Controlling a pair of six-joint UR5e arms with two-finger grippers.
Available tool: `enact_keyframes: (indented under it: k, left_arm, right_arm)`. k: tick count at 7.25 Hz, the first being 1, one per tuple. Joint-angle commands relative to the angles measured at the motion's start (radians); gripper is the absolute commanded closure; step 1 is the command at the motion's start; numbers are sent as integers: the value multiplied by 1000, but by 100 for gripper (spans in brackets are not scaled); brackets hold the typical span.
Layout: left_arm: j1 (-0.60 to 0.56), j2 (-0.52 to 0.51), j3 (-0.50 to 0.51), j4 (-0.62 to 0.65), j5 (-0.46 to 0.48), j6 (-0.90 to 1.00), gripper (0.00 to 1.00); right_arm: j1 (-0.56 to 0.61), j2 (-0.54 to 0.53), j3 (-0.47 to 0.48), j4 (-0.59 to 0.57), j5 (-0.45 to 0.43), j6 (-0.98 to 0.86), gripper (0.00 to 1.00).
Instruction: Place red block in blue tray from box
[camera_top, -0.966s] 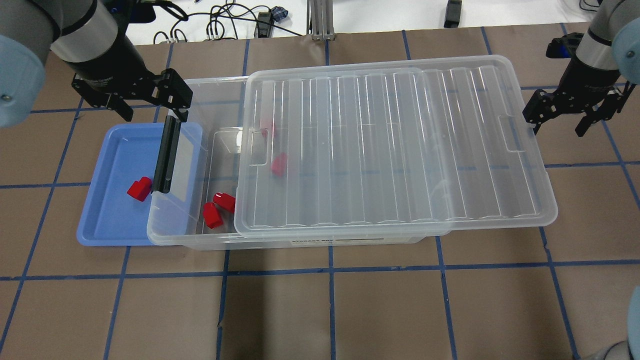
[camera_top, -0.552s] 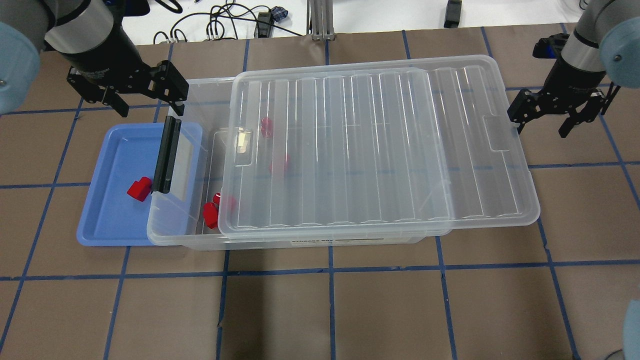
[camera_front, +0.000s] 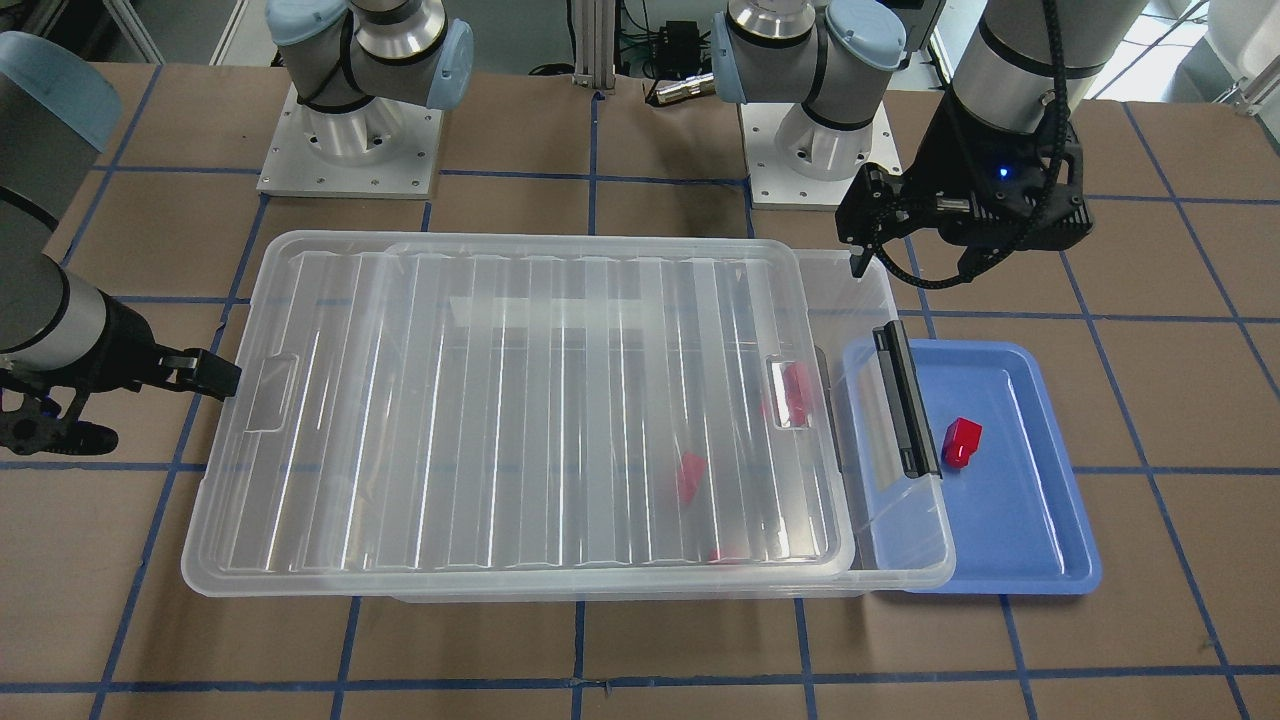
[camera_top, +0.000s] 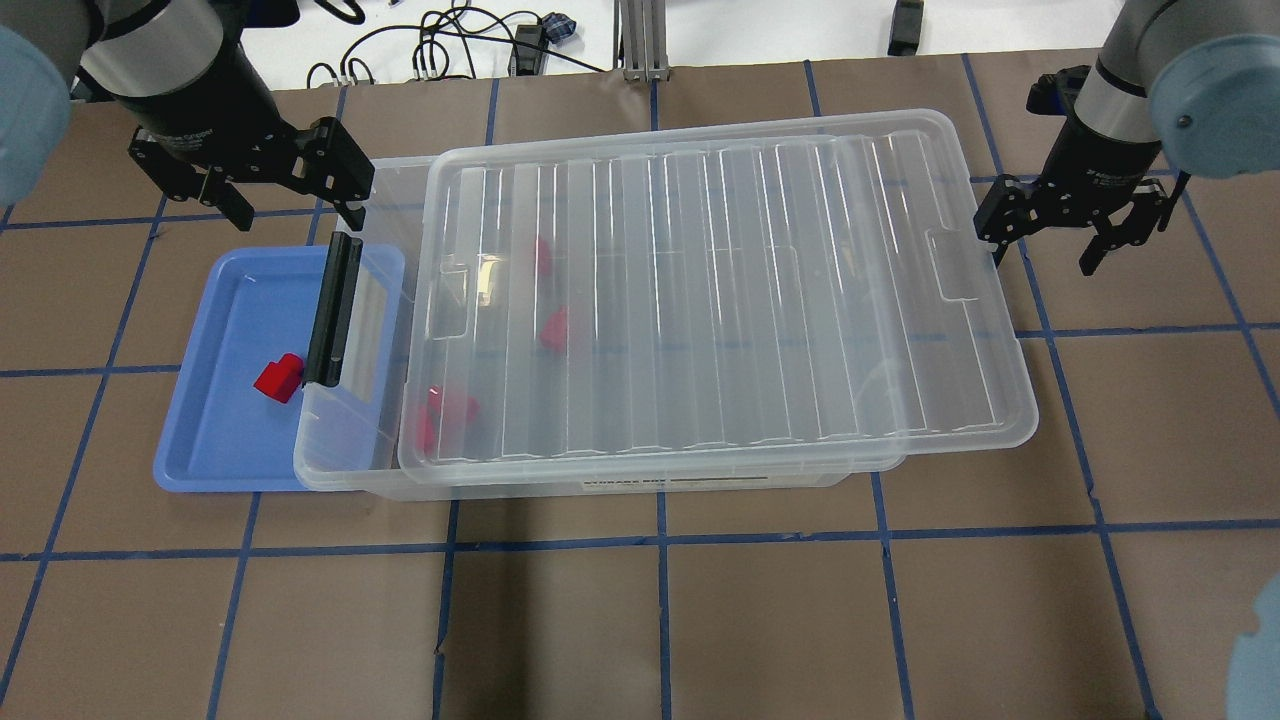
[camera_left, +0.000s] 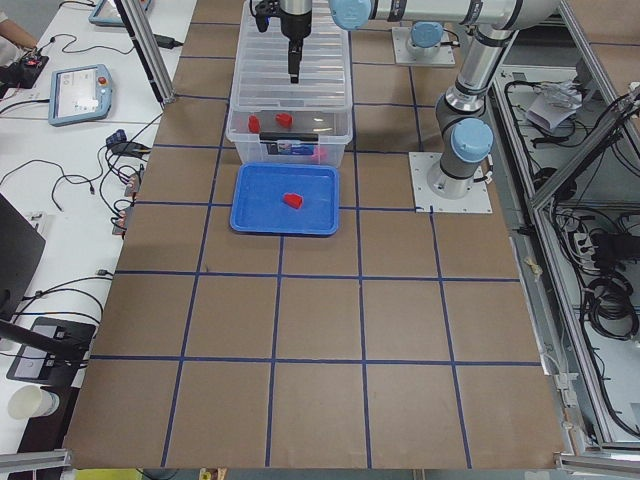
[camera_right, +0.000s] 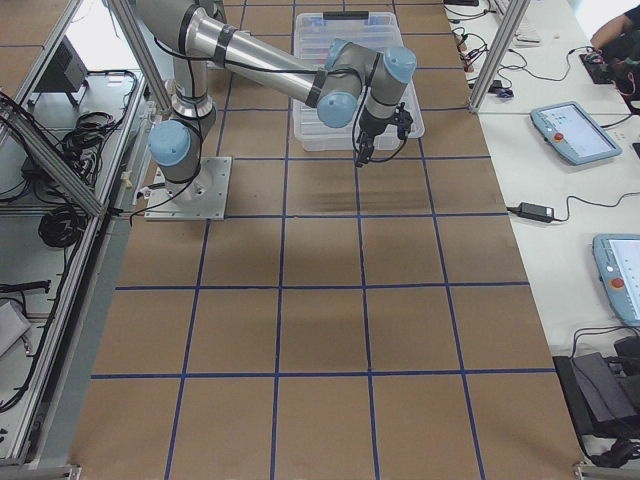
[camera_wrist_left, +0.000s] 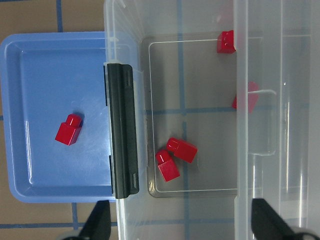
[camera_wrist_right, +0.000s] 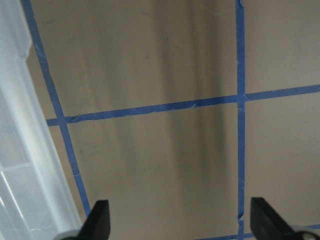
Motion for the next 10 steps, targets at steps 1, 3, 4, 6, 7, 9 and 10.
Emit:
enact_keyframes:
  k: [1, 3, 4, 6, 7, 9, 10]
  left_arm:
    - [0, 0, 2, 1, 1, 15, 0]
    - [0, -5, 4, 1, -5, 12, 0]
    - [0, -8, 7, -2, -7, 10, 0]
    - [0, -17, 10, -2, -6, 10, 0]
    - [0, -15, 10, -2, -6, 10, 0]
    - [0, -14, 10, -2, -6, 10, 0]
    - [0, -11, 10, -2, -6, 10, 0]
  right_arm:
    - [22, 0, 0, -1, 2, 32, 0]
    - [51, 1, 0, -3, 2, 74, 0]
    - [56, 0, 0, -1, 3, 74, 0]
    - [94, 1, 0, -6, 17, 110, 0]
    - [114, 1, -2, -7, 17, 130, 0]
    - [116, 1, -5, -6, 17, 130, 0]
    - [116, 1, -9, -6, 14, 130, 0]
